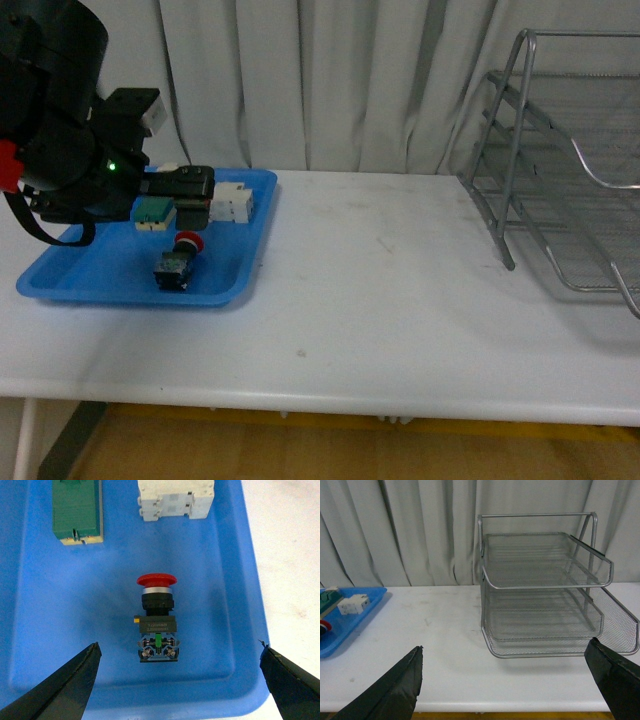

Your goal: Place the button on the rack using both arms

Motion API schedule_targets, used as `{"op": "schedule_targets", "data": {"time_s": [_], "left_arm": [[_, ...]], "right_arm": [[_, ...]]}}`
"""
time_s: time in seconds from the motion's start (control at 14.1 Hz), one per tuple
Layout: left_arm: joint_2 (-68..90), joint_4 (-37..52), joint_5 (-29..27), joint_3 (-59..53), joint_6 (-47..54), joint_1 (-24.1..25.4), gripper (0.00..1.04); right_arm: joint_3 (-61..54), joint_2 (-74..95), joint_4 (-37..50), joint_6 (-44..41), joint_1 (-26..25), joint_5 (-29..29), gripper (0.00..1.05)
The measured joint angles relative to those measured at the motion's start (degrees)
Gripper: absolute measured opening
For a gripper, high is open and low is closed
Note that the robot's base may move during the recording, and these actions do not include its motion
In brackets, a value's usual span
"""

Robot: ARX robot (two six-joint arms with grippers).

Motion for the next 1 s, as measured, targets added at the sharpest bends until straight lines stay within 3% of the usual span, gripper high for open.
{"op": "schedule_targets", "data": {"time_s": [0.28, 1.0], "left_arm": [[8.2, -2.91, -4.9, 7.21, -0.04, -0.52, 0.98], [16.87, -7.48, -5.6, 15.45, -0.07, -0.04, 0.98]], "right_arm": [[0.0, 0.0, -0.02, 0.0, 0.0, 0.0, 0.98], [0.0, 0.0, 0.0, 0.0, 0.0, 0.02, 0.98]]}}
